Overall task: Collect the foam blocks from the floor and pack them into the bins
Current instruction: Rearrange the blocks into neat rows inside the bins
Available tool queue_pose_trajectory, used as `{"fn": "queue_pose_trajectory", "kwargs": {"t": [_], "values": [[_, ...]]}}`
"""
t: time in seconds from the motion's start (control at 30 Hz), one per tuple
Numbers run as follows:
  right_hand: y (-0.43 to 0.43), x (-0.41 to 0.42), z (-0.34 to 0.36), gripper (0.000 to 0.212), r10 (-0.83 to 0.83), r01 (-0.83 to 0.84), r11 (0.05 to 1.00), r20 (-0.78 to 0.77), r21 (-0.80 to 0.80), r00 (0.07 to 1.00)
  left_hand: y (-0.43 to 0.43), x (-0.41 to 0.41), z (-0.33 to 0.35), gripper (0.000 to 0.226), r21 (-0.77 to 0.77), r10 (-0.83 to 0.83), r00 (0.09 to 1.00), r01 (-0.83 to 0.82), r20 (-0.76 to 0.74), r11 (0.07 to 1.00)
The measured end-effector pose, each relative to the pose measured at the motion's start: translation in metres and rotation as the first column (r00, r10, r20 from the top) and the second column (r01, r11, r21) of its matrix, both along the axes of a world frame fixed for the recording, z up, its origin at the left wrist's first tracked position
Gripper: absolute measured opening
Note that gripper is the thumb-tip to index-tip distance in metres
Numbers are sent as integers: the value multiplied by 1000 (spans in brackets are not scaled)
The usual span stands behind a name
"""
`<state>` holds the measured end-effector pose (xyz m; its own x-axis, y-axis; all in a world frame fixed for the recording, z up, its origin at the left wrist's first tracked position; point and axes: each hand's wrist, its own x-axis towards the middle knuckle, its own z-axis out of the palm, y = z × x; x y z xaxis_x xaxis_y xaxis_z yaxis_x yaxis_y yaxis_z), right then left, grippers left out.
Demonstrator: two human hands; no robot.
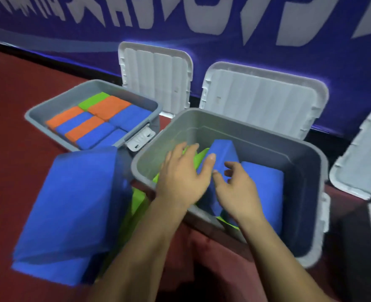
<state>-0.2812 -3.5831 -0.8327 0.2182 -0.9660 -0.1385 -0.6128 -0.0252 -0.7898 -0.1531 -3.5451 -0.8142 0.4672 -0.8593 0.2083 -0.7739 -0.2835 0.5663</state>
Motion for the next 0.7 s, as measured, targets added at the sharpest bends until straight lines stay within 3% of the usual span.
{"fn": "queue_pose_trajectory", "kwargs": {"t": [0.1,0.23,0.5,0.7], "values": [[-10,-38,-4,66,-51,55,998,-107,33,993,-24,-49,-11,83,92,-159,985,165,-69,982],[-24,-72,-12,67,-95,125,980,-188,157,978,-34,-82,-36,61,198,-236,955,270,-180,942],[-35,-104,-19,62,-195,210,925,-81,315,978,-45,-89,-50,58,384,-148,964,225,-220,896],[-36,-124,-12,69,-110,169,898,-164,407,980,-54,-92,-21,67,502,-167,975,220,-149,836]]}}
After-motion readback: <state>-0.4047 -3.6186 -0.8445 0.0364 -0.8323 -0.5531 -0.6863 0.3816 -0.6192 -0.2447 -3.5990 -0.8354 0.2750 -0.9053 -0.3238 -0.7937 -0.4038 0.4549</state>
